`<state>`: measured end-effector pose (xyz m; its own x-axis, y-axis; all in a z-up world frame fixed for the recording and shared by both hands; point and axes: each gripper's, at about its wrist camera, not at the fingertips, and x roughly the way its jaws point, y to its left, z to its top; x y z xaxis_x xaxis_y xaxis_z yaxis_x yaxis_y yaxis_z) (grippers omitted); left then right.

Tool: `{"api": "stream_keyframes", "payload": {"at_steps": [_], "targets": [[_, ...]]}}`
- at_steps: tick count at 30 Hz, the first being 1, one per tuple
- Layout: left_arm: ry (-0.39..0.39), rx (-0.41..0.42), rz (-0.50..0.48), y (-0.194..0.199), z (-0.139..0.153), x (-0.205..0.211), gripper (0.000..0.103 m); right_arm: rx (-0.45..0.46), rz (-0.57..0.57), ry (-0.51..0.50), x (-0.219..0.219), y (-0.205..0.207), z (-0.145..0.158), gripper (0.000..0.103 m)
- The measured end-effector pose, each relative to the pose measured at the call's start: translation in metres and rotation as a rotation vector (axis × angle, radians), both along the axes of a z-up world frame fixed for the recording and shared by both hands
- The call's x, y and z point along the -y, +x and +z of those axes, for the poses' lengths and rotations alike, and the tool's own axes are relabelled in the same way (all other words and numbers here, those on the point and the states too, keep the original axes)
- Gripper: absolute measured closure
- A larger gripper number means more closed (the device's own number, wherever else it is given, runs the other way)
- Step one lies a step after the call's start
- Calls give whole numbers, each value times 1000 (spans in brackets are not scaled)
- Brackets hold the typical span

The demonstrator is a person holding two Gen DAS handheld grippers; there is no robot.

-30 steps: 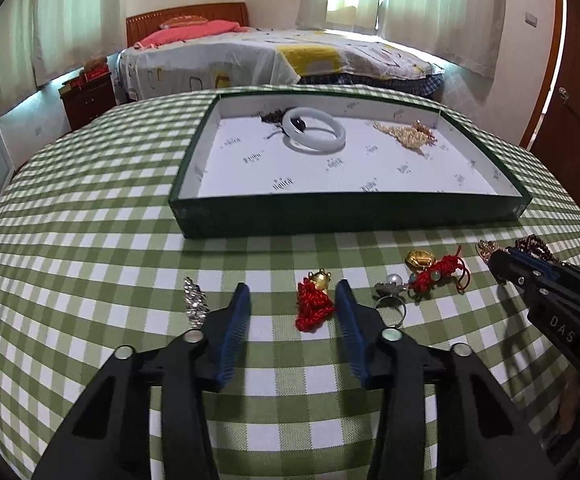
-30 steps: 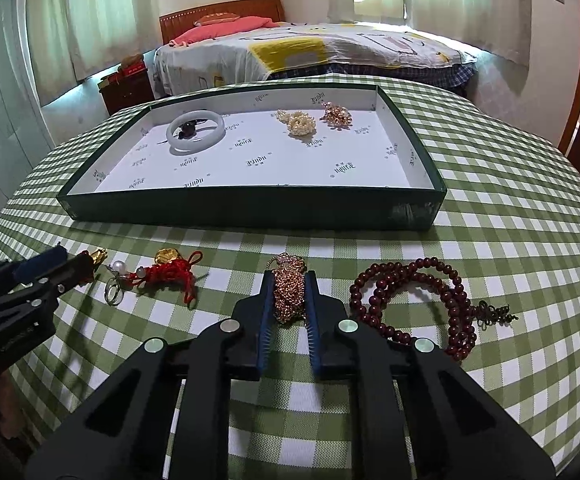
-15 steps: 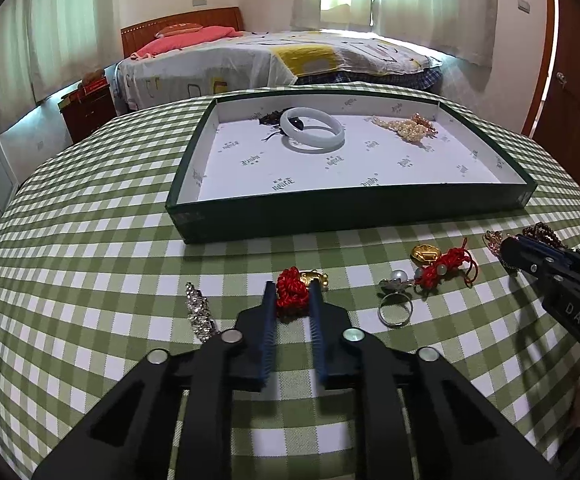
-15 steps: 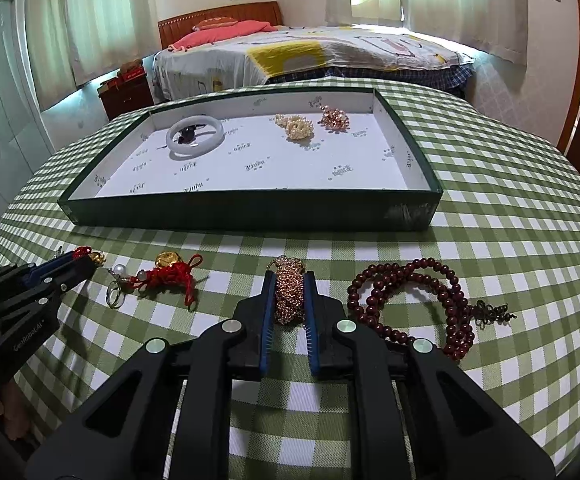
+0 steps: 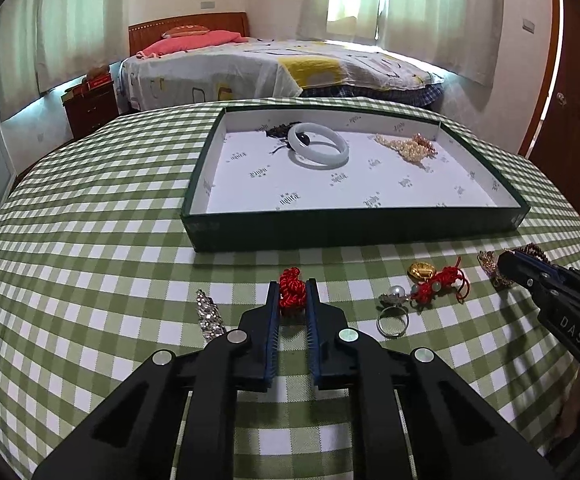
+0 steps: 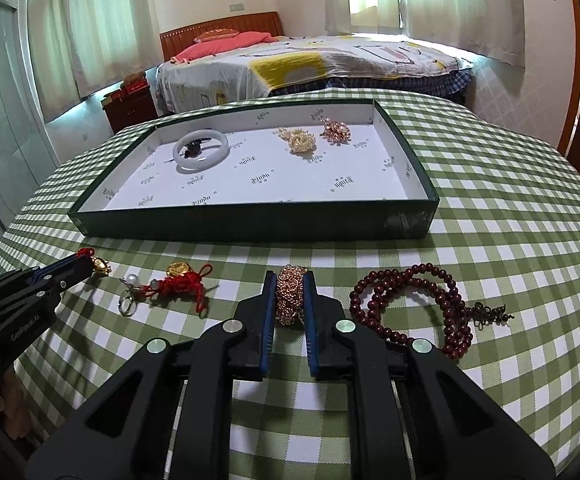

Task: Organize jewelry
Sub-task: 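Grasp the red tassel charm with the left tool while the right tool grasps the gold brooch, then carry both pieces into the green box and open both tools to release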

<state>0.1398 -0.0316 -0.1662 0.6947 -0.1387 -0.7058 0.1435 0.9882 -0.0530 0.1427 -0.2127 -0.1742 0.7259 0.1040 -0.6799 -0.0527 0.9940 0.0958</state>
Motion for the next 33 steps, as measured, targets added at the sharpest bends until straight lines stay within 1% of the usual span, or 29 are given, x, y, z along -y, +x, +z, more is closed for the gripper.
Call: {"api": "stream_keyframes", "payload": {"at_steps": [13, 24, 29, 33], "targets": [[-32, 49, 15, -3, 24, -7, 90, 72, 12, 9, -4, -9, 33, 90], [-73, 128, 12, -8, 64, -10, 90, 165, 18, 17, -3, -11, 72, 90], [-85, 179, -2, 1, 85, -4, 90, 214, 16, 13, 0, -1, 92, 90], [-115, 217, -12, 17, 103, 3, 90, 258, 15, 13, 3, 15, 108, 90]]}}
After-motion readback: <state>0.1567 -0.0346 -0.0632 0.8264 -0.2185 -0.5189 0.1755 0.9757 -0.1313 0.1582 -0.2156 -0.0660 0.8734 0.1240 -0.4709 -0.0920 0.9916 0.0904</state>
